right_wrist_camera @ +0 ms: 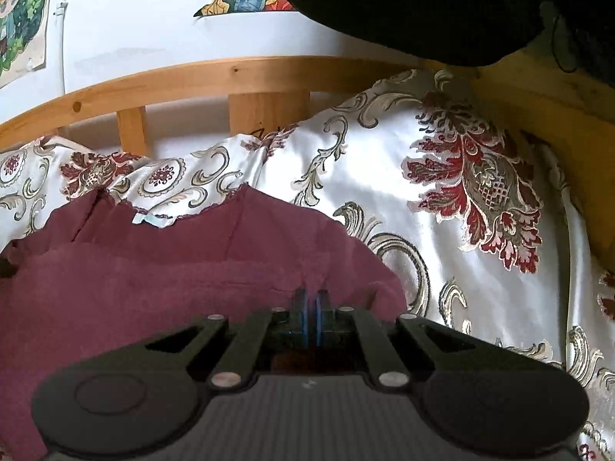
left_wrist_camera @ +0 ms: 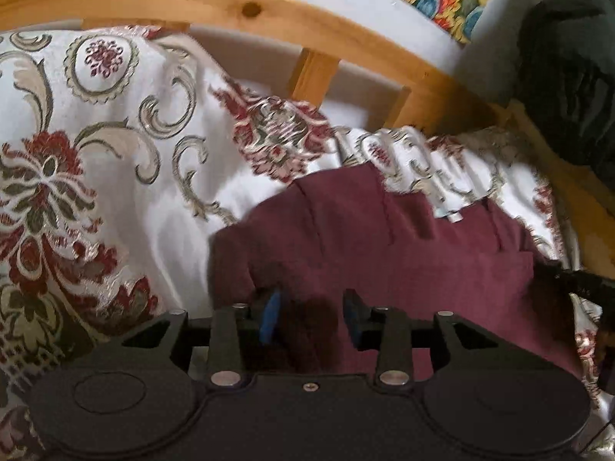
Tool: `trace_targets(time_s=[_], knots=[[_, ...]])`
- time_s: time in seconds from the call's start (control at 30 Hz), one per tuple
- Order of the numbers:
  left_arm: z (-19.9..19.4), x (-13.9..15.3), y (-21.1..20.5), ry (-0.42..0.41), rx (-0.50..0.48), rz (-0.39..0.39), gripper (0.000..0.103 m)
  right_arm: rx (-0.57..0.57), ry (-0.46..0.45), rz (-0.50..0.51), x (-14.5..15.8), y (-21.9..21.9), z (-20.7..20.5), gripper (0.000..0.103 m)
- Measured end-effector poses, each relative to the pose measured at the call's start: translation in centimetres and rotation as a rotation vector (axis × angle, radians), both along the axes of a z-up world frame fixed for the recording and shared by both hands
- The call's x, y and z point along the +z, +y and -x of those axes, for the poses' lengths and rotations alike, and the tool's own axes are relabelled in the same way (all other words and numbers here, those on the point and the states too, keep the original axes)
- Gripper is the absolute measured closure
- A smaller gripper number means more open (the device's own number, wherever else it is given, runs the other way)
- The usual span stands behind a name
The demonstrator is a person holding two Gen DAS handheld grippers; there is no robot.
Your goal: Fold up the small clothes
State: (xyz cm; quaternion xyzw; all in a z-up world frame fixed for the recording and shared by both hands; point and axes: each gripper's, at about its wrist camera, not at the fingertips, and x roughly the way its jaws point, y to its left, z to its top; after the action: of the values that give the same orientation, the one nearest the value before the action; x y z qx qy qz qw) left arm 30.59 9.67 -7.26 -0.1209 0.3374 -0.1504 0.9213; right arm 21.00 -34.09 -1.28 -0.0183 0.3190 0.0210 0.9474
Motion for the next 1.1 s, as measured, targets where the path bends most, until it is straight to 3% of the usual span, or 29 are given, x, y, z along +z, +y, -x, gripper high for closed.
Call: trace_targets(time_s=[0.1,0.27,0.43,0.5,0.57,0.63,0.7,0.8,0.97,1.03,1.1], knots=[[0.0,0.0,0.0,-0.002,0.018,-0.016,0.063,0.004,0.001,0.004,0.0,0.1,0.0,0.098],[-0.3,0.0,-0.1,0.009,0.027,-0.034,0.054,-0.003,0.011,0.002,-0.2,0.0,-0.1,0.097],[-0.5,-0.3,-0.4,0.026,0.013,-0.055,0.054,-0.01,0.03,-0.01,-0.6,-0.1,-0.4,0.087],[-0.6,-0.3,-0.2,0.029,0.02,-0.046,0.058,-0.008,0.037,-0.017,-0.6,-0.1,-0.6,0.076],[-0.6,-0.4,0.0,0.023,0.022,-0.037,0.087,-0.004,0.042,-0.029,-0.8,-0.1,-0.7,0.071],[-0.3,-0.3,0.0,-0.005,0.015,-0.009,0.096,0.0,0.045,-0.028,-0.8,0.1,-0.9,0.076],[0.3,0.2,-0.1,-0.063,0.021,-0.007,0.098,0.008,0.041,-0.021,-0.8,0.3,-0.9,0.097],[1.4,1.6,0.0,-0.181,0.035,-0.008,0.098,0.016,0.005,0.029,-0.3,0.8,-0.6,0.097],[2.8,3.8,0.5,-0.348,0.079,-0.012,0.098,0.002,-0.144,0.092,2.0,1.6,0.7,0.097],[2.6,3.8,0.3,-0.358,0.08,-0.027,0.098,-0.006,-0.172,0.118,2.4,1.9,0.7,0.097],[1.8,2.9,0.1,-0.304,0.079,-0.049,0.098,-0.004,-0.146,0.128,2.1,2.0,0.0,0.097]])
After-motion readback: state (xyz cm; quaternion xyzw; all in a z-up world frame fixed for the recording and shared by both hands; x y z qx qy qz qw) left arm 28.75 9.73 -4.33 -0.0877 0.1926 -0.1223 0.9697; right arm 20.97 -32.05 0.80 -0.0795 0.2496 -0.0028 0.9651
